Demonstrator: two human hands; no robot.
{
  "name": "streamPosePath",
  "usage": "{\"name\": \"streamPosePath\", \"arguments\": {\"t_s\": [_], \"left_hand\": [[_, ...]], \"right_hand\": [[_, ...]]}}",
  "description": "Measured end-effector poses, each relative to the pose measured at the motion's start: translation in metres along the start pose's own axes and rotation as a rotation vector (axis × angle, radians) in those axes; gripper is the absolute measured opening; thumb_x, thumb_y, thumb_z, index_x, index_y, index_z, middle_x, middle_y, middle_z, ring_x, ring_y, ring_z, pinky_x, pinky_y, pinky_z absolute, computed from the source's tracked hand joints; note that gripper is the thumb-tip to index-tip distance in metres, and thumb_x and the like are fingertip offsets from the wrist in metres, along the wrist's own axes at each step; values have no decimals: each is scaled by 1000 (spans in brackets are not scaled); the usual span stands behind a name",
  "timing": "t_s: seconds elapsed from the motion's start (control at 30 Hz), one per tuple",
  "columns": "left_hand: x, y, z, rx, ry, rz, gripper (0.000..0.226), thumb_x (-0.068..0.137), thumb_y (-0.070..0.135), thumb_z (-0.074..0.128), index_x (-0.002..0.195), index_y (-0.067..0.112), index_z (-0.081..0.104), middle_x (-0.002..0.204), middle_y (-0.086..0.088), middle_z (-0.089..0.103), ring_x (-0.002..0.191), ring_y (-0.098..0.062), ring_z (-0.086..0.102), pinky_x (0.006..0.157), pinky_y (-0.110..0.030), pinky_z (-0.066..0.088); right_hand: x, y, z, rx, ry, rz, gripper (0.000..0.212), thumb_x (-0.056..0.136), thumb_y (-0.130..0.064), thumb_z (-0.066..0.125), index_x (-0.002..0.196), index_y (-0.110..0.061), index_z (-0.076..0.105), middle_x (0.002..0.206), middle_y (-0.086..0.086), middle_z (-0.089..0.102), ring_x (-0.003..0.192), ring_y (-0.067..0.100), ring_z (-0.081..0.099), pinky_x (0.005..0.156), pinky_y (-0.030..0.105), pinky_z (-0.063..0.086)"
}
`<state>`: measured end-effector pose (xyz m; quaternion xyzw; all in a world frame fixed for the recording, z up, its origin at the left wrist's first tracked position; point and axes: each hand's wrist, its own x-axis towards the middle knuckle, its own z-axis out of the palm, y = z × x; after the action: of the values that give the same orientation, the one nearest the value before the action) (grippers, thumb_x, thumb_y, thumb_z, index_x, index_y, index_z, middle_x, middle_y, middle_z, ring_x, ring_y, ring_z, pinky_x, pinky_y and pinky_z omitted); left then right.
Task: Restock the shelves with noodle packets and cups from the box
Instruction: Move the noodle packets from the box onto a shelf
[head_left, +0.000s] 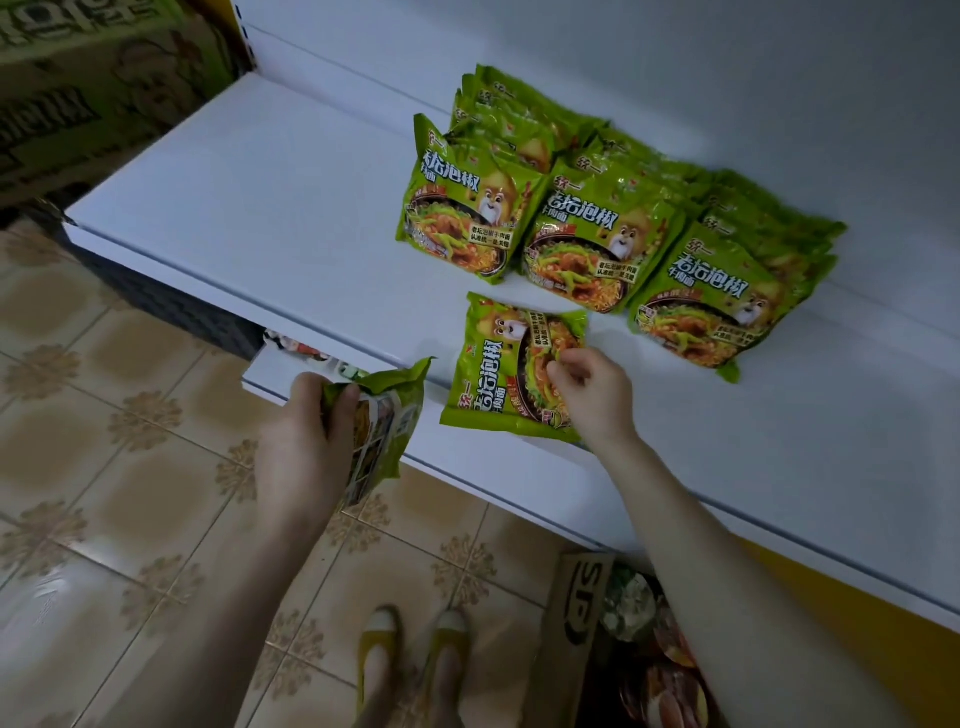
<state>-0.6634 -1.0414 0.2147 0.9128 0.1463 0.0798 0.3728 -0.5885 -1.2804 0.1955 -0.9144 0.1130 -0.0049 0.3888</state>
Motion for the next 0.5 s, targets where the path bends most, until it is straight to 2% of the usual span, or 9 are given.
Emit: {"name": "streamPosePath", "arguments": {"t_s": [0.17, 0.23, 0.37, 0.5], "left_hand": [[-6, 4, 0, 3, 7, -27, 27, 96, 28, 43, 88, 2, 46, 62, -6, 48, 55, -27, 48, 48, -43, 42], [-8, 5, 0, 10, 12, -35, 26, 96, 28, 43, 87, 3, 46, 63, -6, 46, 56, -27, 47, 50, -45, 41], [-12, 1, 2, 23, 19, -55, 24, 96, 28, 44, 89, 5, 46, 65, -3, 46, 57, -22, 45, 53, -44, 42], [-15, -3, 8, 14, 40, -66, 21, 95, 25, 45, 90, 5, 46, 65, -2, 46, 59, -26, 47, 54, -44, 43]], "right_hand": [[35, -25, 9, -244, -290, -311, 29, 91, -15, 55, 119, -7, 60, 124, 11, 59, 114, 26, 53, 91, 32, 41], [54, -37, 22, -341, -393, -359, 37, 90, -19, 57, 126, -10, 54, 131, 11, 52, 117, 26, 51, 94, 35, 41], [79, -46, 39, -500, -531, -275, 63, 86, -30, 62, 139, -10, 34, 142, 12, 41, 129, 28, 40, 103, 36, 35], [89, -42, 38, -455, -571, -164, 78, 80, -36, 69, 142, -12, 29, 145, 9, 38, 130, 28, 40, 105, 39, 37]]}}
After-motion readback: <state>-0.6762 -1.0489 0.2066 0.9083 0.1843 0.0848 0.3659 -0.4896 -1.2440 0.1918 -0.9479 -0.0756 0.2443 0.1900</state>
